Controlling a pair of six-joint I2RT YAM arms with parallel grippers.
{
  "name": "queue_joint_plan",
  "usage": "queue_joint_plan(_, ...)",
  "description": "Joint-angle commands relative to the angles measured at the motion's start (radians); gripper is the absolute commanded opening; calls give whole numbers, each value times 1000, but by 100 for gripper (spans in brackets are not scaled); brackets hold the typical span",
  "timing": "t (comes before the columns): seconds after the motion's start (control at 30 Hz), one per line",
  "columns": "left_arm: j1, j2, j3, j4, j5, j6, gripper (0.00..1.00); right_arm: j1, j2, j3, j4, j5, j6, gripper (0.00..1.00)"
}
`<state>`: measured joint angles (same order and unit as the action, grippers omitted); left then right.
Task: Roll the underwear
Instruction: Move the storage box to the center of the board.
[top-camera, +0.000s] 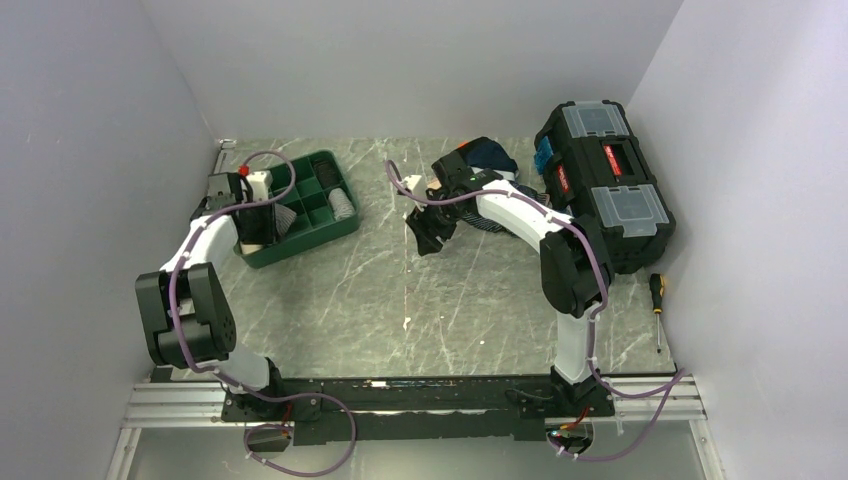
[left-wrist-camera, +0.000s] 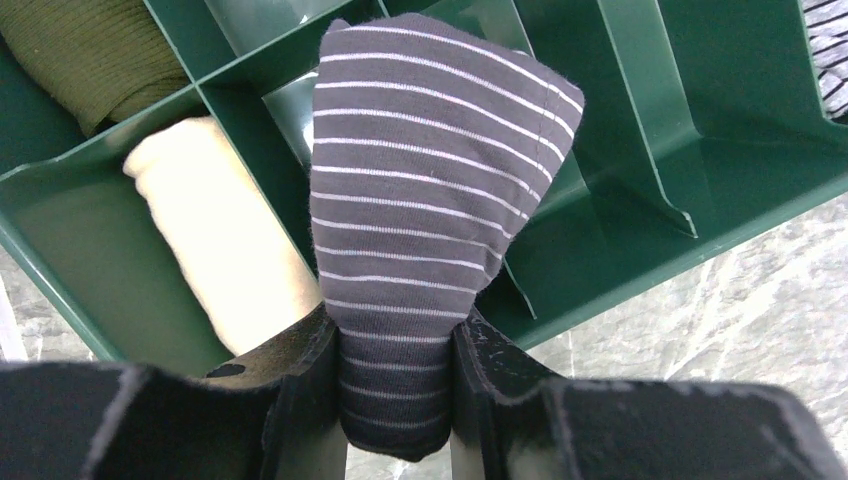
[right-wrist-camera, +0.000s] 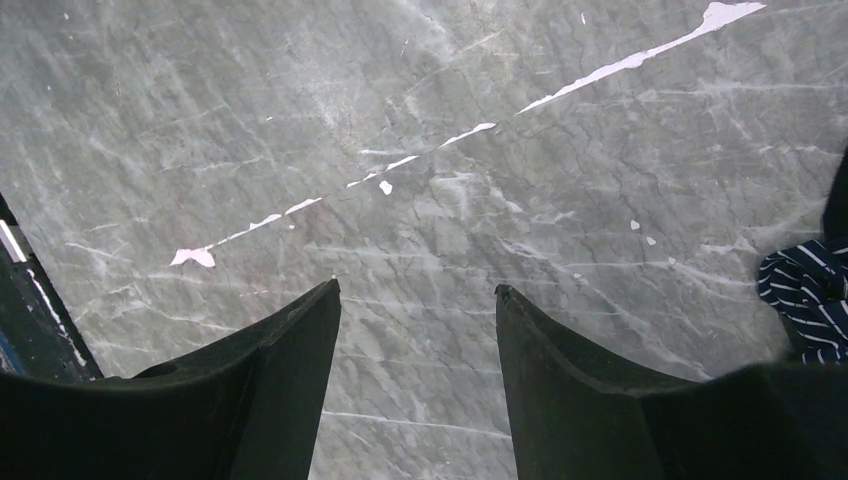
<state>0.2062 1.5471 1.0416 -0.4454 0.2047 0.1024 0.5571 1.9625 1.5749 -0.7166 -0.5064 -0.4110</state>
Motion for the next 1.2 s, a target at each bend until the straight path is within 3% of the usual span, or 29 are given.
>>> queue_joint_plan(0.0,16,-20,-29,-52,-45,84,0,0,-61,-14,35,-23,-2,61)
queue_joint_plan(0.27,101,9,-18,-64,13,81,0,6,-66,-19,47,-39,2,61)
queue_joint_plan(0.47,106,35,18,-80,41,54,0,22,-8,117,56,-61,31,60)
queue_joint_plan(0.77,119,23,29,-57,149,-8,0,65,106,267,299,-64,260,60)
queue_joint_plan(0.97,116,100,60,-117,290,77,0,84,215,359,386,-63,376,58)
queue_joint_plan(1.17,100,110,49,-149,295,156,0,84,342,481,417,-81,479,57)
